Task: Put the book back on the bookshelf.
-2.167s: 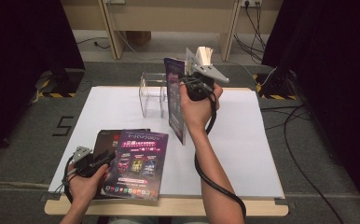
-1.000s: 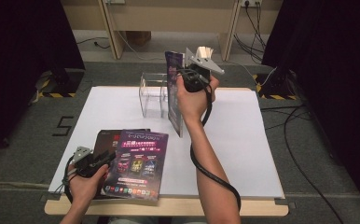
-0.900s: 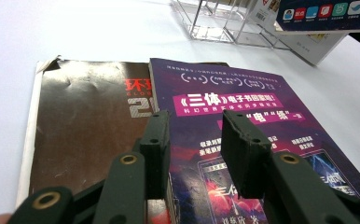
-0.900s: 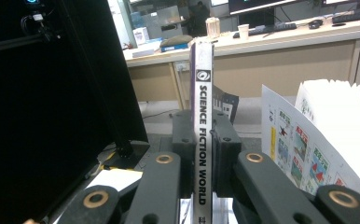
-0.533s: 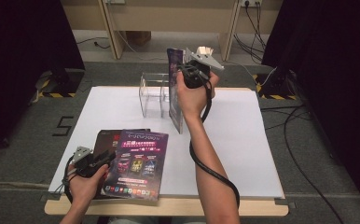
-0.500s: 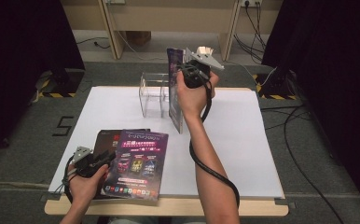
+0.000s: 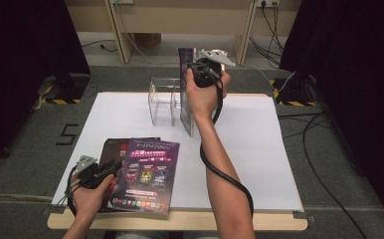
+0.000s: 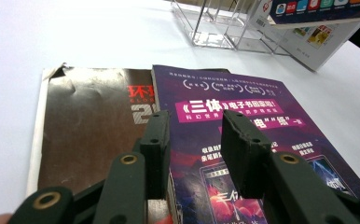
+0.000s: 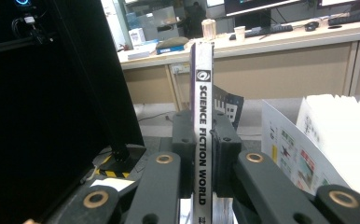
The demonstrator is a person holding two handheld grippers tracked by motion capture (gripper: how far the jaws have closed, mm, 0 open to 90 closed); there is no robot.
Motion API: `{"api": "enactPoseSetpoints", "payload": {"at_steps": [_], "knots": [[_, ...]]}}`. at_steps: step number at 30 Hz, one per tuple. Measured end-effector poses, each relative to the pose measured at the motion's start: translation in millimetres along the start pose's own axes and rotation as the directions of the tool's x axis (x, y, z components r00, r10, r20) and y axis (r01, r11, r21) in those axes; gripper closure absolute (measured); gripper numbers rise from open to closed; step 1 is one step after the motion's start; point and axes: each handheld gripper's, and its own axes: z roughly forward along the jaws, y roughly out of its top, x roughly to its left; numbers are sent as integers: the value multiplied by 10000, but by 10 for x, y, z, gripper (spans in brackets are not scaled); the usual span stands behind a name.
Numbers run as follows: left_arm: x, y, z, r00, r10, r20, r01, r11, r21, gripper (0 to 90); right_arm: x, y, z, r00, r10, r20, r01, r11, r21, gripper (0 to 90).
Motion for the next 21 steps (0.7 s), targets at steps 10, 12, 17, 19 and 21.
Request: {"api": "enactPoseSetpoints", "payload": {"at_steps": [10,12,17,19,21], "knots": [[17,-7,-16,9999,-133,15,133,9999,-4,617,96,-23,50,9999,-137,-9,137,9998,-145,834],[18,-4,-23,9999,-117,7,117,9999,-6,617,105,-20,57,9999,-115,-20,115,9998,-144,834],[23,-3,-24,9999,-137,-3,137,9999,-12,618,90,-22,79,10000,17,-6,-17,9999,-118,834],[22,-5,-22,9999,-139,-2,139,9999,-15,618,77,-28,91,10000,-1,29,1,10000,-88,834],[22,-6,-20,9999,-146,-3,146,9999,-18,618,67,-36,100,10000,-16,51,17,10000,-81,834]]}}
